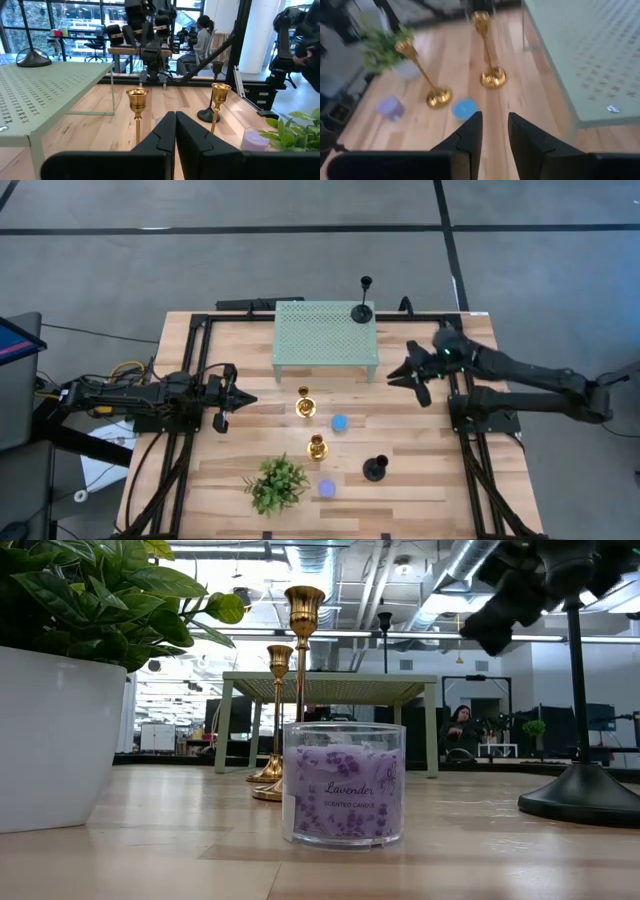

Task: Pick & Place candle stick holders
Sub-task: Put the gold candlestick on the shelf

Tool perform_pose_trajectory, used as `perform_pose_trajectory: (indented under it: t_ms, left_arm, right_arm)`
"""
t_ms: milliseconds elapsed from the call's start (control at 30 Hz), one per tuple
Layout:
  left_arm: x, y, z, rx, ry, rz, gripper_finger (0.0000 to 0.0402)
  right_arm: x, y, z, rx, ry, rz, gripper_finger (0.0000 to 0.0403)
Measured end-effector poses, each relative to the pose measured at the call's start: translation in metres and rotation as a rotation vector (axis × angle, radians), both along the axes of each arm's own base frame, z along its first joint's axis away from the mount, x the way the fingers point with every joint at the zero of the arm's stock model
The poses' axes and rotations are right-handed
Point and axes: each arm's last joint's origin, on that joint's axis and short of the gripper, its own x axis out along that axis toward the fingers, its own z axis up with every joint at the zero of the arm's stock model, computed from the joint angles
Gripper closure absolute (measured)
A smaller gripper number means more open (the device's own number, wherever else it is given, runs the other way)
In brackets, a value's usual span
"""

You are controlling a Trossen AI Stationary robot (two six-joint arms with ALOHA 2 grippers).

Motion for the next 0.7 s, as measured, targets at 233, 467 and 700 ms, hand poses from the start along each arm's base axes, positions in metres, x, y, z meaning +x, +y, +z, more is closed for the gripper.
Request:
perform_pose_trajectory:
  t_ms: [233,467,700]
  left_arm:
    - [0.000,0.000,0.000,0.000,-0.001,0.000,0.0389]
    - [0.000,0.000,0.002,-0.015,-0.017,-0.002,0.0389]
    - [0.008,0.001,-0.007,-0.064,0.086,0.024,0.0389]
  right_arm:
    - [-0.019,0.016,-0.053,-0.058,-0.313,-0.084,0.0327]
    - [-0.026,0.022,-0.081,-0.077,-0.385,-0.086,0.0327]
    - [-0.026,0.024,-0.080,-0.076,-0.400,-0.064,0.0327]
